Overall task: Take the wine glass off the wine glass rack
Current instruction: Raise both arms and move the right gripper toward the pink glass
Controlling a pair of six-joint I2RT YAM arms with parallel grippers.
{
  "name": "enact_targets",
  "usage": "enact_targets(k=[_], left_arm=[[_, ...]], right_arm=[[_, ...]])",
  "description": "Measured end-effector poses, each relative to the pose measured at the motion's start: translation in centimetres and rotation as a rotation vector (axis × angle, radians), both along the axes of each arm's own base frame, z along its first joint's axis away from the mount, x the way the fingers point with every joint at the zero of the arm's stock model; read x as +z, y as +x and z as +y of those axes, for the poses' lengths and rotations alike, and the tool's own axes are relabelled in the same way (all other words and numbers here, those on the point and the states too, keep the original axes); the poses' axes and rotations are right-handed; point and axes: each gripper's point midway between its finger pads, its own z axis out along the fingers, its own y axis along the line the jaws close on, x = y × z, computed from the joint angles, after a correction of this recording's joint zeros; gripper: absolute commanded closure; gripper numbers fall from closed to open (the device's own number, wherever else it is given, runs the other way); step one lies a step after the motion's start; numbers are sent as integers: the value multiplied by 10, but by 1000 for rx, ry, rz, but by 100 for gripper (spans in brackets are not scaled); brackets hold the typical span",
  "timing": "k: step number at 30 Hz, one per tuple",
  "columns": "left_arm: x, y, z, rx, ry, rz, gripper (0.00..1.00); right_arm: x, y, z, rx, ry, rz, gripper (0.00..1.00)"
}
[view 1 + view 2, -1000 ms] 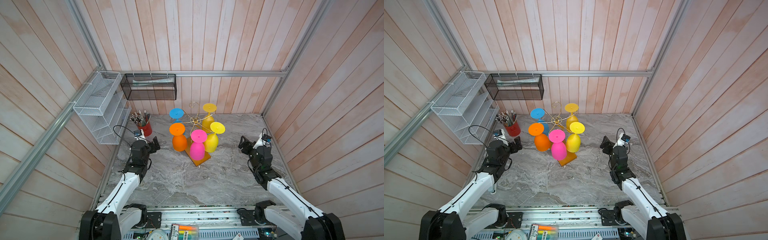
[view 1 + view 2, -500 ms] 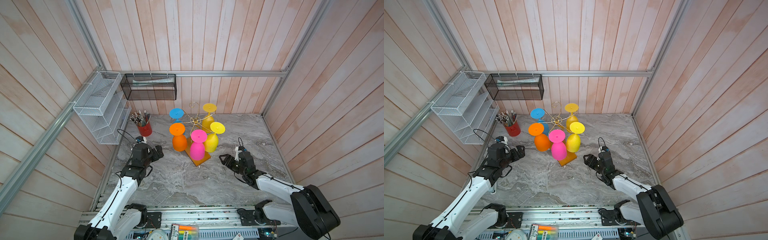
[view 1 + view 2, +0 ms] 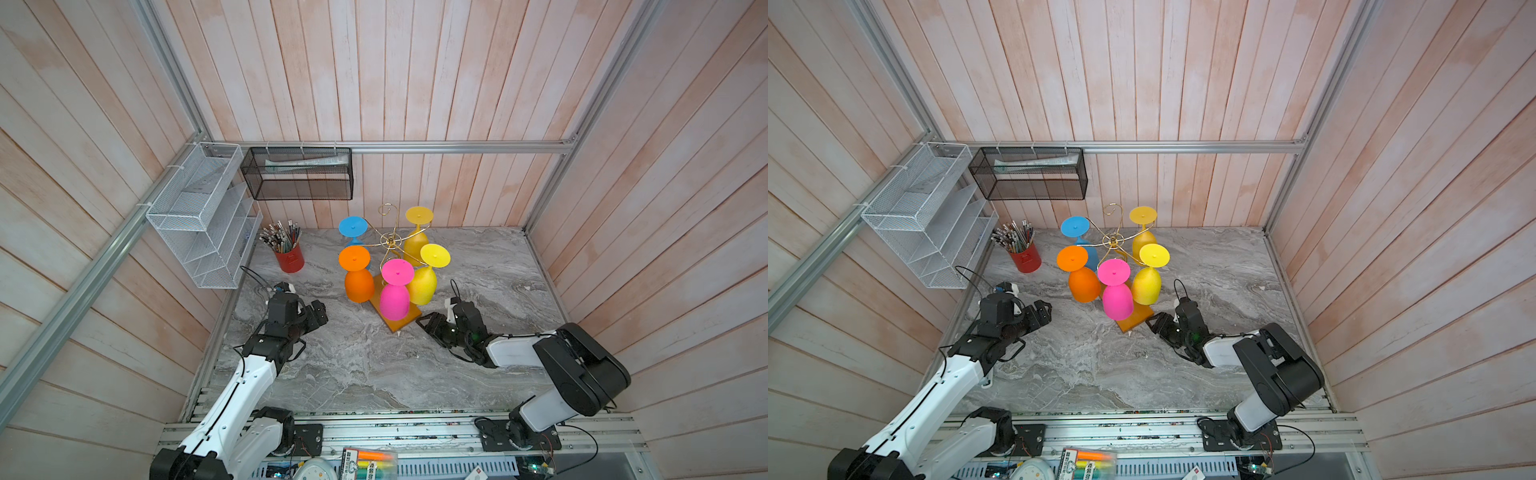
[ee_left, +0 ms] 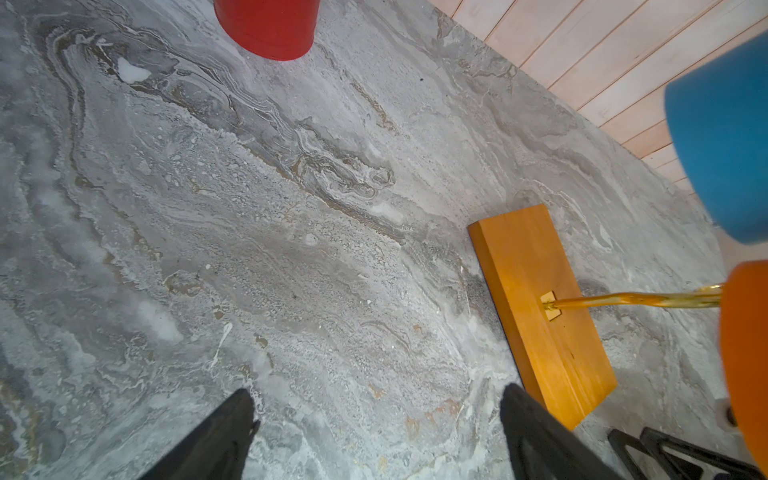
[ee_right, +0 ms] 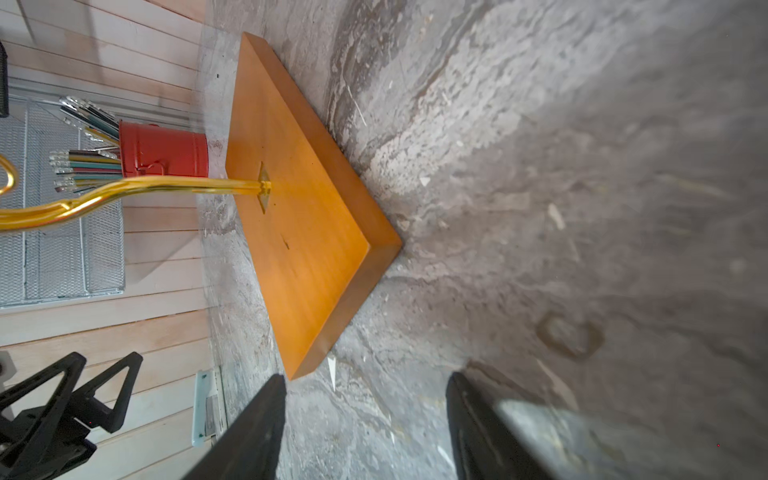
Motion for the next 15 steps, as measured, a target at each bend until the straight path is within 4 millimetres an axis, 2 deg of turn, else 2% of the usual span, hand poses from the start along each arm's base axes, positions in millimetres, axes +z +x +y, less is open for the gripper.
enact_targets(k=[7,15], left_arm=[[-18,-2,5,27,26,74,8],[-7,1,9,47,41,66,8]], right_arm=[[-1,24,29,-18,67,2,49],[-2,52,49,-62,96,-13,54]])
